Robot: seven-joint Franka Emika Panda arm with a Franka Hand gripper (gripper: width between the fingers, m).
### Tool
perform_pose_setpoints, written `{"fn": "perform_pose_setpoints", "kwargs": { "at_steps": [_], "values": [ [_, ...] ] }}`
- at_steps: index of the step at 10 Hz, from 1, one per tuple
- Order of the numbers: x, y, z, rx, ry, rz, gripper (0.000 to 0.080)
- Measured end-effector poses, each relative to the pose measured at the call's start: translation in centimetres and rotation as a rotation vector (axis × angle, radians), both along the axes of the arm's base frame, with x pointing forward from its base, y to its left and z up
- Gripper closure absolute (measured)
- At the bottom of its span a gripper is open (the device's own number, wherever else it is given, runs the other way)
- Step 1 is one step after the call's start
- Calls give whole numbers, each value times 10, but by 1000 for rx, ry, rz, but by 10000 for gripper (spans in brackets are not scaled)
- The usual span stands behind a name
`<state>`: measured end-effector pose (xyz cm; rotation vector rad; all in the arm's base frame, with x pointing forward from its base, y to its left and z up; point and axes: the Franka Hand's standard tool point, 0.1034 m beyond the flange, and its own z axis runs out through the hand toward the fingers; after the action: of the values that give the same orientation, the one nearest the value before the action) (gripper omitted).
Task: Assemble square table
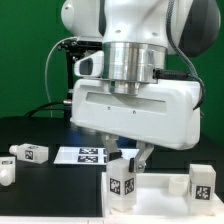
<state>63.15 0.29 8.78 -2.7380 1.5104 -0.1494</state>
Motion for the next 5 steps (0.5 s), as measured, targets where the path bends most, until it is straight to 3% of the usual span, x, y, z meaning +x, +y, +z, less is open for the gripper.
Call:
{"fn": "perform_pose_setpoints", "kwargs": {
  "at_steps": [2,5],
  "values": [
    [3,3,-2,67,4,-353,514],
    [4,6,-2,110,-30,-604,514]
  ]
}}
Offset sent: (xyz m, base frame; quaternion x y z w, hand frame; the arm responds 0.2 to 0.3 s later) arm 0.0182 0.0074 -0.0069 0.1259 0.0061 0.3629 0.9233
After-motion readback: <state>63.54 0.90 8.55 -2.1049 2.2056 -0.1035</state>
